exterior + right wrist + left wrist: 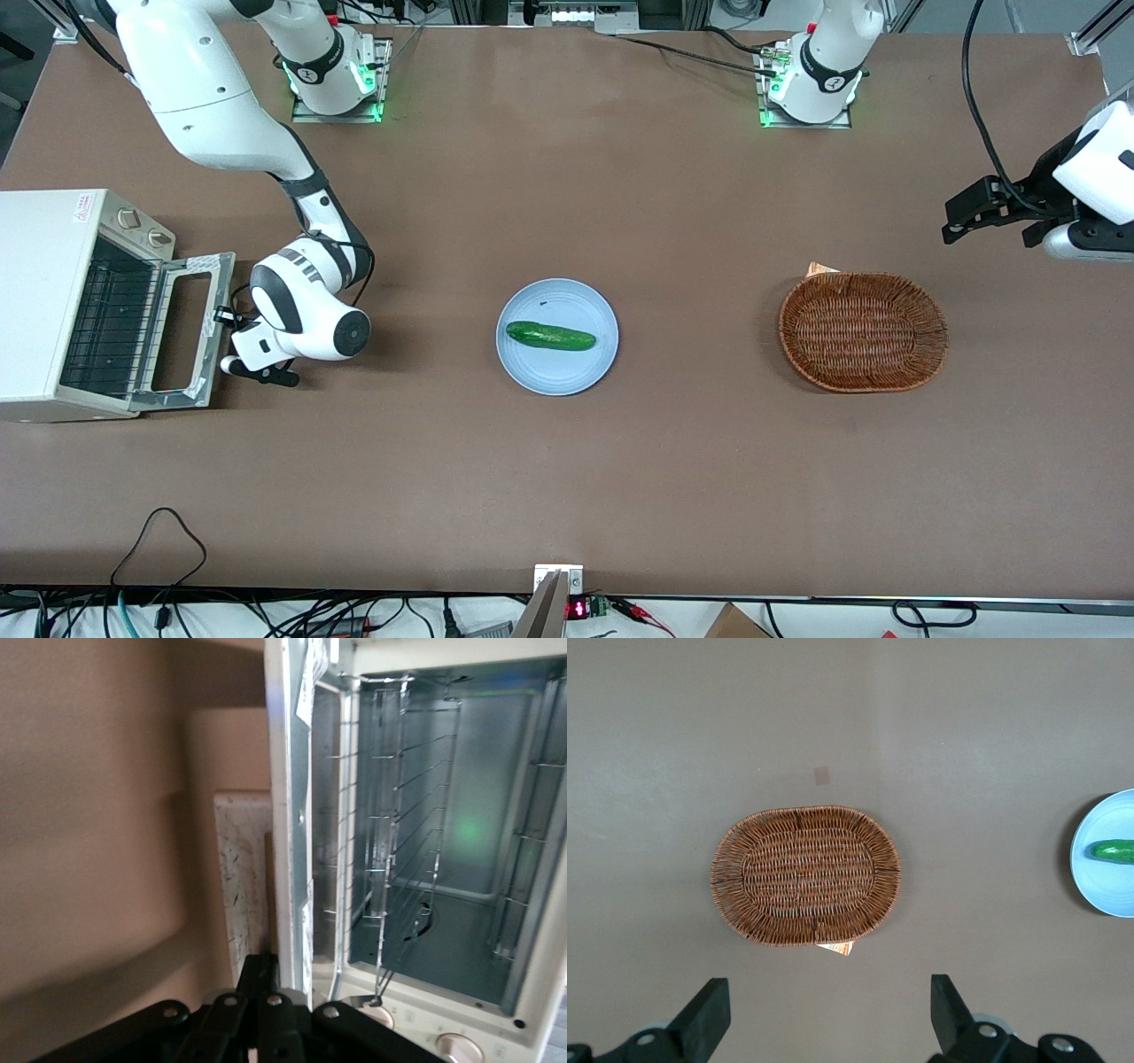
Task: Open oven door with right arm only
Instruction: 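Pull the oven door down and open with the right gripper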
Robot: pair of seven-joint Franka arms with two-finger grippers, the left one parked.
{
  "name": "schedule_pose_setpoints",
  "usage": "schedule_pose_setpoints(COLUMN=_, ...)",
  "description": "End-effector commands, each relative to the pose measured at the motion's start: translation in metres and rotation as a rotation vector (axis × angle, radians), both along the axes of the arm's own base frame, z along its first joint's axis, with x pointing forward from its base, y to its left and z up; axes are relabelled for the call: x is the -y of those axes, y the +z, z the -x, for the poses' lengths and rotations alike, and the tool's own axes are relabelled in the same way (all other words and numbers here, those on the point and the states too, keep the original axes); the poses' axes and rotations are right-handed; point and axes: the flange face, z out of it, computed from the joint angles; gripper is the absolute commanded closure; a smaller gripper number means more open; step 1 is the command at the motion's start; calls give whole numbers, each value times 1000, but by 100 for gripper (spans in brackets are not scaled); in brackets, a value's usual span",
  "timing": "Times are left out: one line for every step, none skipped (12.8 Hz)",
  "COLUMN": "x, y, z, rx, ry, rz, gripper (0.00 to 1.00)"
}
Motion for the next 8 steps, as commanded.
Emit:
schedule_pose_setpoints(x=4, y=-5, z=1, rx=-7, ry=-32, rz=3, gripper=99)
schedule_pose_setpoints(x=3, y=-7, z=1, rx=-7, ry=-30, rz=-2, gripper=98)
schedule_pose_setpoints(x=2, y=-13, z=4, rx=-21, ry=-44, rz=-13, gripper=98)
schedule_pose_setpoints(x=1, y=-15, z=5, rx=-27, ry=-52, rz=-22, gripper=98)
schedule_pose_setpoints(x=1, y=-16, z=6, rx=-29, ry=-54, rz=-23, gripper=97)
schedule_pose_setpoints(x=-1, y=-17, z=6, rx=-31, ry=-52, rz=-26, gripper=97)
schedule_pose_setpoints(x=-2, y=-22, z=9, rx=-41, ry=-50, rz=-23, gripper=96)
schedule_pose_setpoints(x=-5, y=-22, z=9, rx=-41, ry=-46, rz=-26, gripper=96)
